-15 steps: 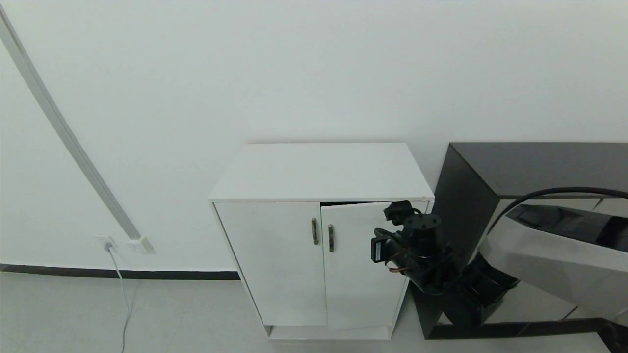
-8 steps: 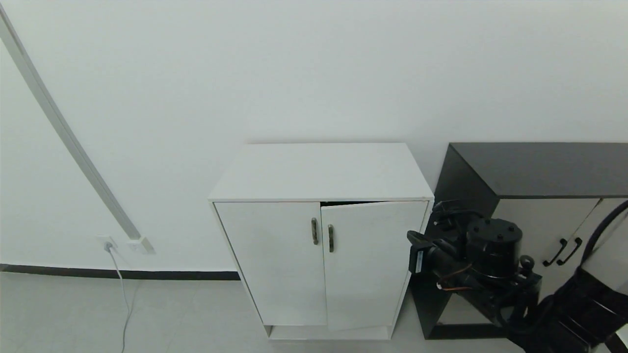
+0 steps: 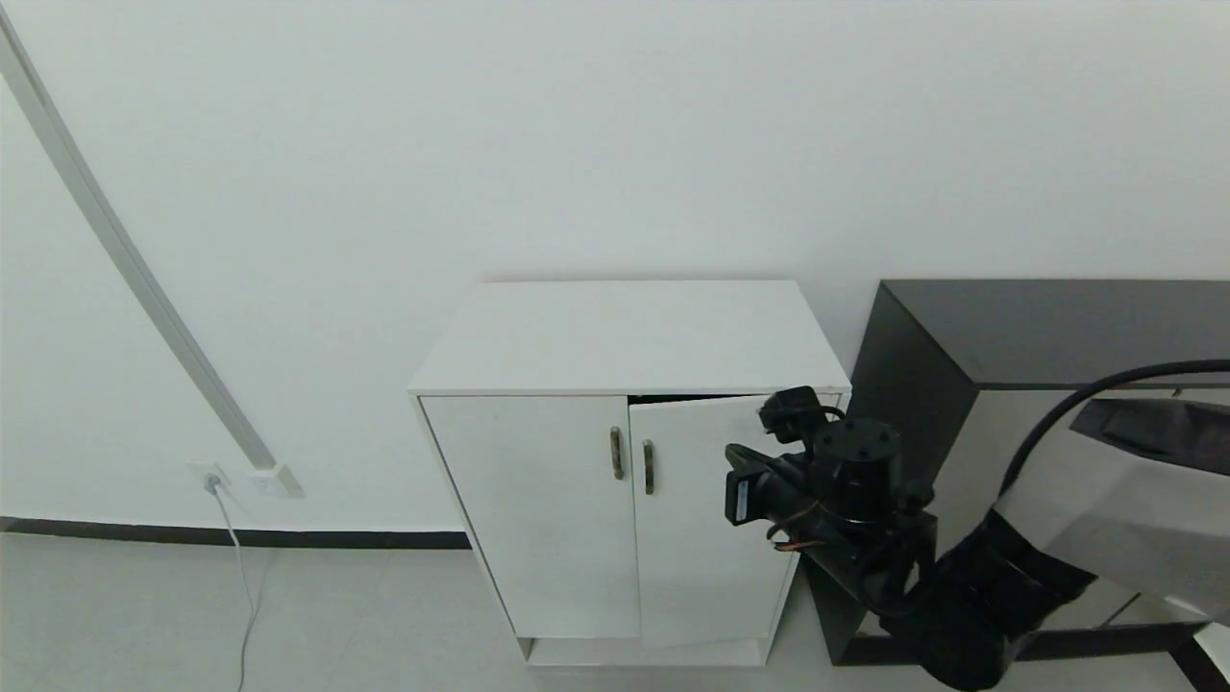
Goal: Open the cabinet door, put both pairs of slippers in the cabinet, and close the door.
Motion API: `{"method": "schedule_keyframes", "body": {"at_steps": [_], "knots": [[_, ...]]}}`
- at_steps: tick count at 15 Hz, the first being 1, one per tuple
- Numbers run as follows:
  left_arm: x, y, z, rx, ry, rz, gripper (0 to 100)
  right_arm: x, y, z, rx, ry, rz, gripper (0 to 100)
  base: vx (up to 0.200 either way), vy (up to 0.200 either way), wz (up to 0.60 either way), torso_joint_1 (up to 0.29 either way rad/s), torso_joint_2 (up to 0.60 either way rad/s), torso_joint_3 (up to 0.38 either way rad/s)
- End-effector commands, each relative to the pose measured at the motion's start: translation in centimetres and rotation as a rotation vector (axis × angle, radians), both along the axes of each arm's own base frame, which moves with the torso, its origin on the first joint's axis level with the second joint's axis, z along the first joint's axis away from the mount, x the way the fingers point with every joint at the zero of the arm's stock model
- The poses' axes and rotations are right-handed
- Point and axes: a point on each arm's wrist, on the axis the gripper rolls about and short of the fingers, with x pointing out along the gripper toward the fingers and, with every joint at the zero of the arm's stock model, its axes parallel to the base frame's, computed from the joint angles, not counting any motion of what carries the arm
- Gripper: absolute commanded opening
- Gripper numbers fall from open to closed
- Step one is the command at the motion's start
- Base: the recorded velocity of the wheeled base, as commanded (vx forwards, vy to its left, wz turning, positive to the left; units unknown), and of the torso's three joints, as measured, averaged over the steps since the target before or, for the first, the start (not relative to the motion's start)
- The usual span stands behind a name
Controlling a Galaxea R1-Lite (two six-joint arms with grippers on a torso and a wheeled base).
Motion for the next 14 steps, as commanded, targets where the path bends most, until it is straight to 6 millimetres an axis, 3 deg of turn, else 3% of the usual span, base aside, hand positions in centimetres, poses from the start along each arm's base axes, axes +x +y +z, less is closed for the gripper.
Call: {"method": "schedule_keyframes", "body": {"at_steps": [1, 8, 14], "knots": [[0.0, 0.0, 0.0, 0.001, 0.000, 0.000, 0, 2.6, 1.6, -2.9, -0.025, 0.039, 0.017, 0, 0.000, 0.000, 0.00, 0.000, 0.00, 0.000], [0.0, 0.0, 0.0, 0.001, 0.001, 0.000, 0, 7.5, 1.3, -4.3, -0.001, 0.025, 0.010, 0, 0.000, 0.000, 0.00, 0.000, 0.00, 0.000], [0.0, 0.0, 0.0, 0.001, 0.000, 0.000, 0, 9.7, 1.4, -4.6, 0.013, 0.004, -0.014, 0, 0.000, 0.000, 0.00, 0.000, 0.00, 0.000]]}}
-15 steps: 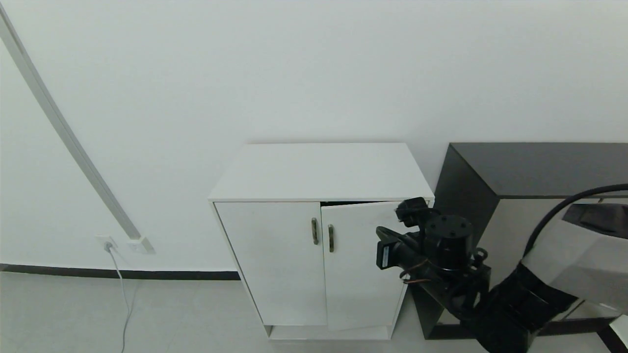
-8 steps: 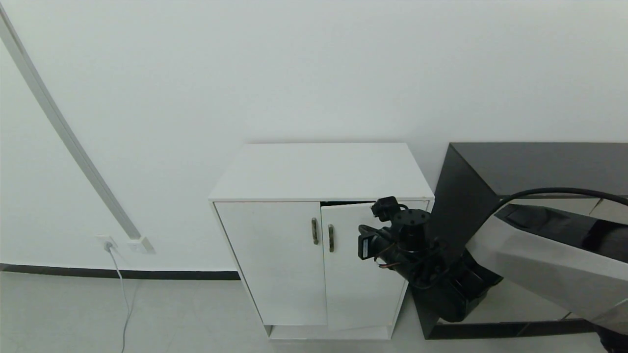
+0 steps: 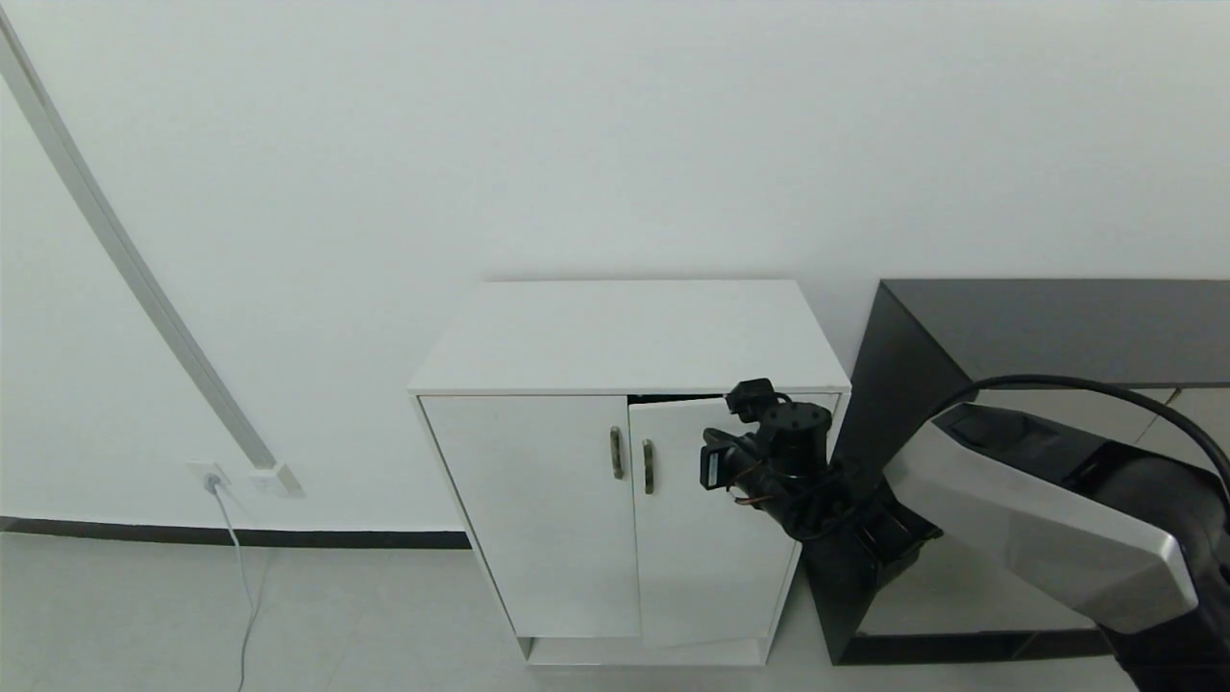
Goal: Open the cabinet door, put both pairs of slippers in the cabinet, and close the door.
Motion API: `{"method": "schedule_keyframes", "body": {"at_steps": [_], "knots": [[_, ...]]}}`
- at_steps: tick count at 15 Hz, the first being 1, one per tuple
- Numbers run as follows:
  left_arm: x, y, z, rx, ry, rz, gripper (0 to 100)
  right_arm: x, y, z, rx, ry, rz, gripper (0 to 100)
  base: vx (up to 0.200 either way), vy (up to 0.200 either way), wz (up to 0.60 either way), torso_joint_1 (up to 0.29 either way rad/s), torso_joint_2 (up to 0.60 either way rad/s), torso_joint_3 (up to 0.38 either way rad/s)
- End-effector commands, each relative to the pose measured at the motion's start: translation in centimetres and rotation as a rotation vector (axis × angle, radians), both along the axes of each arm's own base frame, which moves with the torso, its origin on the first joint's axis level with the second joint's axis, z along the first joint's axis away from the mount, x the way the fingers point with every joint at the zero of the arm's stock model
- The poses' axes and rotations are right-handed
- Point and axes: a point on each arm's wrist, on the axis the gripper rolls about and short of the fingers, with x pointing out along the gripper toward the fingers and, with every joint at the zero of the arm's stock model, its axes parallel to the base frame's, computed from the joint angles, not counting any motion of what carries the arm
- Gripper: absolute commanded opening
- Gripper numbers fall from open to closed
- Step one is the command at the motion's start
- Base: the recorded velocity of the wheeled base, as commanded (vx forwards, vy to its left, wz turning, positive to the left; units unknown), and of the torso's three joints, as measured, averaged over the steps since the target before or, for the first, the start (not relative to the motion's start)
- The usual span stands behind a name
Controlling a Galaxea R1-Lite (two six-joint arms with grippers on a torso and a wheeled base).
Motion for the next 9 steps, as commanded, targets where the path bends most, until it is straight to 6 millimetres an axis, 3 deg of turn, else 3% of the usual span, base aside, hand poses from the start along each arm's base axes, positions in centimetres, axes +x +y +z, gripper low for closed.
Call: {"method": "schedule_keyframes", "body": {"at_steps": [1, 9], "knots": [[0.0, 0.0, 0.0, 0.000, 0.000, 0.000, 0, 0.7, 0.0, -0.3, 0.000, 0.000, -0.008, 0, 0.000, 0.000, 0.00, 0.000, 0.00, 0.000], [0.0, 0.0, 0.0, 0.000, 0.001, 0.000, 0, 2.2, 0.1, -0.2, 0.002, -0.006, -0.023, 0, 0.000, 0.000, 0.00, 0.000, 0.00, 0.000]]}}
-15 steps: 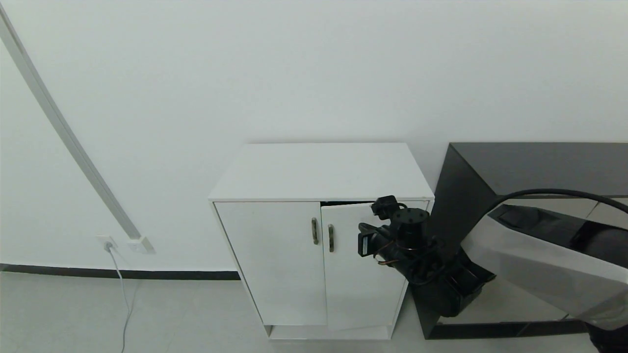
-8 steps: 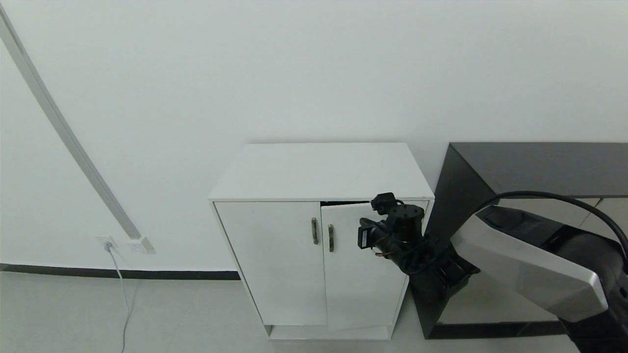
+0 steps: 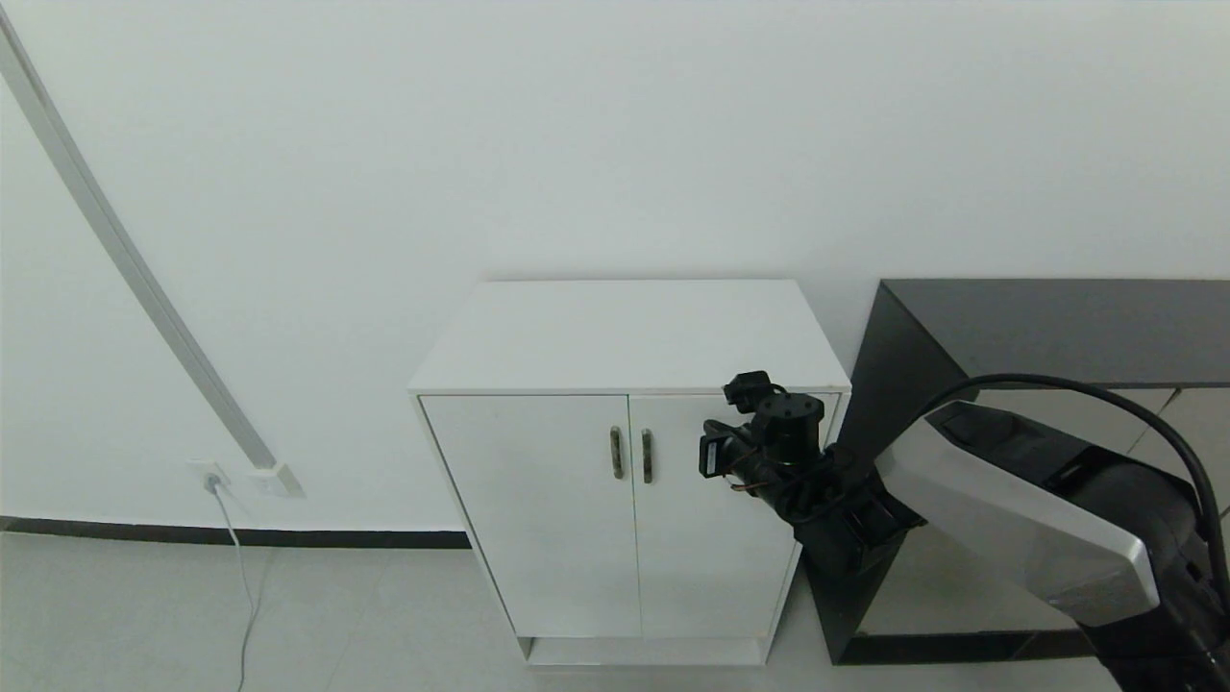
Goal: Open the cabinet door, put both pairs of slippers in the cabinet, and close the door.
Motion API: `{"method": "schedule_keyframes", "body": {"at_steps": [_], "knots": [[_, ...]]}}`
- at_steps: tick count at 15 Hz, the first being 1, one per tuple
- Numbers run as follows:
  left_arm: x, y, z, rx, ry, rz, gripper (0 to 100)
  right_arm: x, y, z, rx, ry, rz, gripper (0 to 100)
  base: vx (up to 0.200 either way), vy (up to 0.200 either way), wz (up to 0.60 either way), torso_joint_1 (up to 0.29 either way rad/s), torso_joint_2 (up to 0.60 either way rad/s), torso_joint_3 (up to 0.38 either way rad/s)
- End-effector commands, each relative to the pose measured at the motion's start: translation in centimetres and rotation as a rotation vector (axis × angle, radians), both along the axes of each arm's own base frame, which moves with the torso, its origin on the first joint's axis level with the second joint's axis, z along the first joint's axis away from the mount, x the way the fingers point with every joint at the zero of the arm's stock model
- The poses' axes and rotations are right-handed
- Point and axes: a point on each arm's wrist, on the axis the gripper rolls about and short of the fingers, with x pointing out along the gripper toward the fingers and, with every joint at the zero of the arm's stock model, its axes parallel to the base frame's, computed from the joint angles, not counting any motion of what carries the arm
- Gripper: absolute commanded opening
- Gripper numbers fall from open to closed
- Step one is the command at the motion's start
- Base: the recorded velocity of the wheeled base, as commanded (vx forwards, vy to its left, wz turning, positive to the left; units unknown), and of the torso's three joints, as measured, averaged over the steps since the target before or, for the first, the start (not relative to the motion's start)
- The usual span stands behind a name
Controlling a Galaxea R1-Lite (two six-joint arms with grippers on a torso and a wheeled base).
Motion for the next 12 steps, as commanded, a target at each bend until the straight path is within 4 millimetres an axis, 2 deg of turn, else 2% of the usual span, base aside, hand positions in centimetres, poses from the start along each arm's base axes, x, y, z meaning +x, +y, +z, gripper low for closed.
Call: {"method": "schedule_keyframes", "body": {"at_steps": [1, 9, 12], "knots": [[0.0, 0.0, 0.0, 0.000, 0.000, 0.001, 0, 0.1, 0.1, 0.0, 0.003, -0.005, -0.002, 0, 0.000, 0.000, 0.00, 0.000, 0.00, 0.000], [0.0, 0.0, 0.0, 0.000, 0.001, 0.001, 0, -0.1, -0.1, 0.2, 0.003, -0.006, -0.003, 0, 0.000, 0.000, 0.00, 0.000, 0.00, 0.000], [0.0, 0.0, 0.0, 0.000, 0.001, 0.001, 0, -1.5, -1.0, 2.0, 0.012, -0.021, -0.002, 0, 0.000, 0.000, 0.00, 0.000, 0.00, 0.000]]}}
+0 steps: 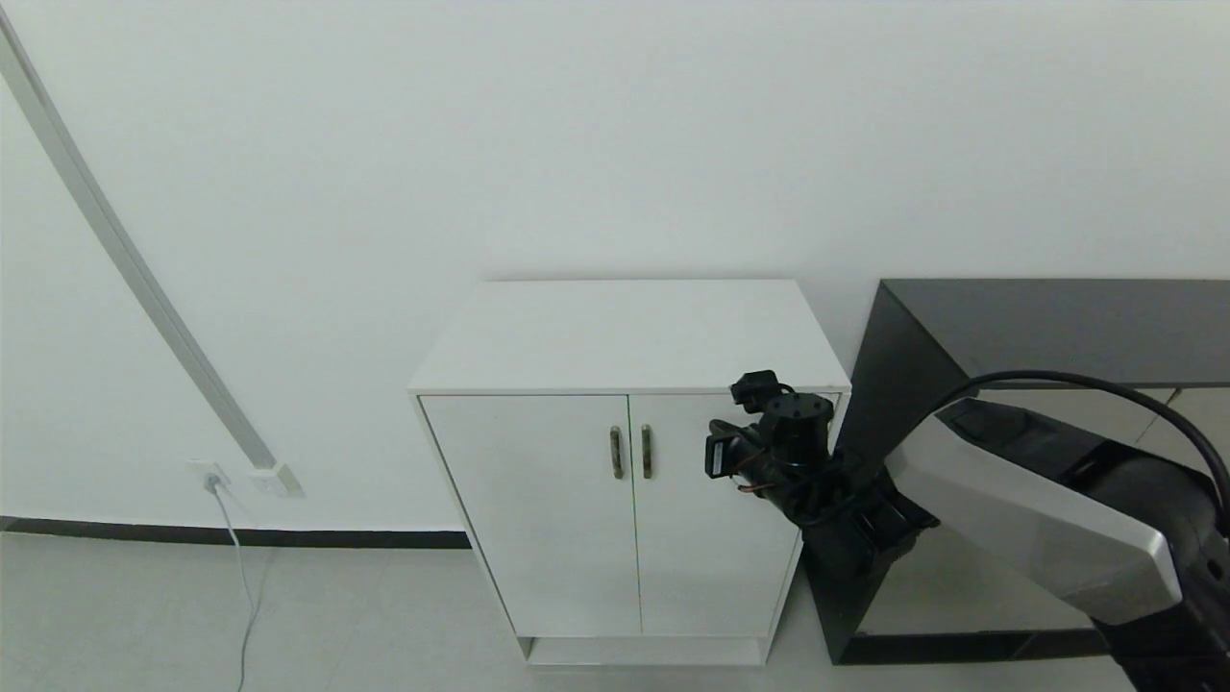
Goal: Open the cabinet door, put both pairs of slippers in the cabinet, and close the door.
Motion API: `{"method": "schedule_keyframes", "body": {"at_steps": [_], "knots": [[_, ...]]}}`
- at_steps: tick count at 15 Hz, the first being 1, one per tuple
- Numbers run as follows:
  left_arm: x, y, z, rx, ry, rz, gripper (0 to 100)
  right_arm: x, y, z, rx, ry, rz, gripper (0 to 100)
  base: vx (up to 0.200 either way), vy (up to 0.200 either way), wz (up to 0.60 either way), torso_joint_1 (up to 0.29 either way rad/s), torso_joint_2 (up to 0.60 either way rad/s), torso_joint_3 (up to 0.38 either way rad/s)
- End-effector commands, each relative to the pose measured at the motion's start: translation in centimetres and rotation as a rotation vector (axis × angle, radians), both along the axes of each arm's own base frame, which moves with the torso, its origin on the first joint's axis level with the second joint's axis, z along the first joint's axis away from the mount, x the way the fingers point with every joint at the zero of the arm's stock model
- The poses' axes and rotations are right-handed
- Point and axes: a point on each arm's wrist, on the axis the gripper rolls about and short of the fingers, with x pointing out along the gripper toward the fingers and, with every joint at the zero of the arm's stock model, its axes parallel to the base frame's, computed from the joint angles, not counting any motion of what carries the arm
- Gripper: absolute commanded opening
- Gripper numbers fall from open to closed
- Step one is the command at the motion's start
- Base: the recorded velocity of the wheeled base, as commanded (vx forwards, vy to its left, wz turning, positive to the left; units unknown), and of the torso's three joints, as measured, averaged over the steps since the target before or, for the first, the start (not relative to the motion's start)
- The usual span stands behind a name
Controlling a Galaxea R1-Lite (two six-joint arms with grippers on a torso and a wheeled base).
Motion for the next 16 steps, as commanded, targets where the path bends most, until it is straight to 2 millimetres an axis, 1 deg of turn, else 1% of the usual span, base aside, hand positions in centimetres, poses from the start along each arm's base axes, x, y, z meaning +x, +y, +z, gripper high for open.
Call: {"method": "schedule_keyframes", "body": {"at_steps": [1, 3, 4, 5, 6, 7, 8, 9, 10, 11, 13, 14, 16], "knots": [[0.0, 0.0, 0.0, 0.000, 0.001, 0.001, 0, -1.9, -1.1, 2.6, 0.021, -0.034, 0.000, 0, 0.000, 0.000, 0.00, 0.000, 0.00, 0.000], [0.0, 0.0, 0.0, 0.000, 0.001, 0.001, 0, -4.0, -2.5, 4.1, 0.030, -0.047, -0.004, 0, 0.000, 0.000, 0.00, 0.000, 0.00, 0.000], [0.0, 0.0, 0.0, 0.000, 0.000, 0.001, 0, -5.4, -3.5, 4.8, 0.033, -0.054, -0.013, 0, 0.000, 0.000, 0.00, 0.000, 0.00, 0.000], [0.0, 0.0, 0.0, 0.000, 0.000, 0.001, 0, -6.1, -4.1, 5.2, 0.036, -0.060, -0.017, 0, 0.000, 0.000, 0.00, 0.000, 0.00, 0.000], [0.0, 0.0, 0.0, 0.000, 0.001, 0.001, 0, -8.1, -6.2, 6.1, 0.044, -0.073, -0.038, 0, 0.000, 0.000, 0.00, 0.000, 0.00, 0.000], [0.0, 0.0, 0.0, 0.000, 0.000, 0.001, 0, -9.1, -7.4, 6.5, 0.043, -0.075, -0.053, 0, 0.000, 0.000, 0.00, 0.000, 0.00, 0.000], [0.0, 0.0, 0.0, 0.000, 0.000, 0.001, 0, -11.0, -9.7, 7.3, 0.045, -0.078, -0.087, 0, 0.000, 0.000, 0.00, 0.000, 0.00, 0.000], [0.0, 0.0, 0.0, 0.000, 0.001, 0.001, 0, -12.5, -11.5, 7.6, 0.040, -0.073, -0.121, 0, 0.000, 0.000, 0.00, 0.000, 0.00, 0.000], [0.0, 0.0, 0.0, 0.000, 0.000, 0.001, 0, -13.7, -12.7, 8.0, 0.038, -0.074, -0.153, 0, 0.000, 0.000, 0.00, 0.000, 0.00, 0.000], [0.0, 0.0, 0.0, 0.000, 0.000, 0.001, 0, -15.7, -14.7, 8.5, 0.033, -0.069, -0.222, 0, 0.000, 0.000, 0.00, 0.000, 0.00, 0.000], [0.0, 0.0, 0.0, 0.000, 0.000, -0.001, 0, -18.2, -17.1, 9.1, 0.029, -0.076, -0.323, 0, 0.000, 0.000, 0.00, 0.000, 0.00, 0.000], [0.0, 0.0, 0.0, 0.000, 0.000, -0.001, 0, -19.9, -18.7, 9.4, 0.027, -0.085, -0.392, 0, 0.000, 0.000, 0.00, 0.000, 0.00, 0.000], [0.0, 0.0, 0.0, 0.000, 0.000, -0.001, 0, -22.7, -21.1, 9.7, 0.008, -0.102, -0.507, 0, 0.000, 0.000, 0.00, 0.000, 0.00, 0.000]]}}
